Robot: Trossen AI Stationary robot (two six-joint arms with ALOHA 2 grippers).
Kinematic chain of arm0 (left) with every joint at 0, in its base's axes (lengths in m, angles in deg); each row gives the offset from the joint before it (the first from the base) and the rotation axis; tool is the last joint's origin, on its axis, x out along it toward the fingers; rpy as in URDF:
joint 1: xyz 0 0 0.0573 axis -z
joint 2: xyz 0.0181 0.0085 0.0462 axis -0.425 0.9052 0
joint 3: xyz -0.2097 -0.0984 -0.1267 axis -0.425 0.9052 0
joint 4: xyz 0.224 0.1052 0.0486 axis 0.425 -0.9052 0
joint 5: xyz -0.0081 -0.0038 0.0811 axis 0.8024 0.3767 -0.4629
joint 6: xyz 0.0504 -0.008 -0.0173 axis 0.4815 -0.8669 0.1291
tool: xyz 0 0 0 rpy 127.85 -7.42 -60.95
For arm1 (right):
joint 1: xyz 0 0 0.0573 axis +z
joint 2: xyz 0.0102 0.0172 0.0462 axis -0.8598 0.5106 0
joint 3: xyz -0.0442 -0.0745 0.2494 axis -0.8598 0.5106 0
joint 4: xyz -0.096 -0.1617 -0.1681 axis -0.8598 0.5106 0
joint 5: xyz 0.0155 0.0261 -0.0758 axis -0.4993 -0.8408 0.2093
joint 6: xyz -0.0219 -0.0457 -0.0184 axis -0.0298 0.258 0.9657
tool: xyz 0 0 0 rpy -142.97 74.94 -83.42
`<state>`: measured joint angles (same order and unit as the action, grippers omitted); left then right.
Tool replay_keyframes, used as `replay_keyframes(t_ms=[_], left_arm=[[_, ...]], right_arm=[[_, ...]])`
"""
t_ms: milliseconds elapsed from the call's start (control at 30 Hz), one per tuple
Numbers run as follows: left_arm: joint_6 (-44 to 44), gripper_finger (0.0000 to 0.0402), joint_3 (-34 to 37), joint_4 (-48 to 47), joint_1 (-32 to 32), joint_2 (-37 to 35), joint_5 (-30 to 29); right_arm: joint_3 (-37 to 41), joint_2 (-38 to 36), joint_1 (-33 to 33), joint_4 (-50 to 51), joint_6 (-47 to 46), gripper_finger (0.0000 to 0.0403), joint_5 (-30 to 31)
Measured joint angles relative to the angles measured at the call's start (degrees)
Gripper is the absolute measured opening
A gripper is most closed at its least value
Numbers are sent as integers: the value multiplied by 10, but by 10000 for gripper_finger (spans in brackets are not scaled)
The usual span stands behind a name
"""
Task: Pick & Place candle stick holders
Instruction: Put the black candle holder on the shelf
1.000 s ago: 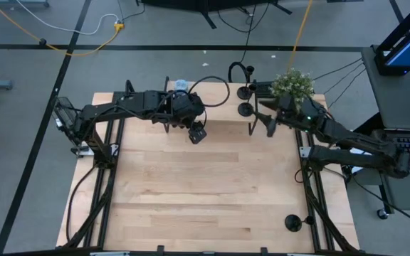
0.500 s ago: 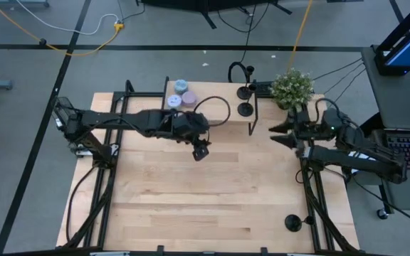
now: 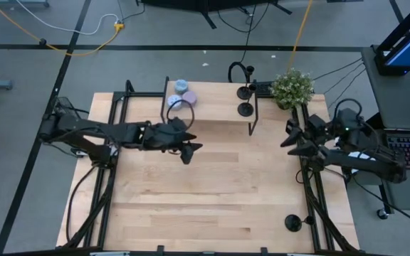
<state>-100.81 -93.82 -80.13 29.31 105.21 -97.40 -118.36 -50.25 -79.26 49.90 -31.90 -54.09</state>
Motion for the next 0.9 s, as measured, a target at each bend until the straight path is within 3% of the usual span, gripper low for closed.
replay_keyframes(t_ms=[233,533,900], left_arm=[[-22,239,23,13,29,-6,-9],[-44,239,24,17,60,-6,-8],[-128,239,24,27,96,-6,31]], right_arm=[[-58,60,0,58,25,155,-147],[-144,95,1,162,119,155,-259],[-156,101,83,173,160,155,-301]])
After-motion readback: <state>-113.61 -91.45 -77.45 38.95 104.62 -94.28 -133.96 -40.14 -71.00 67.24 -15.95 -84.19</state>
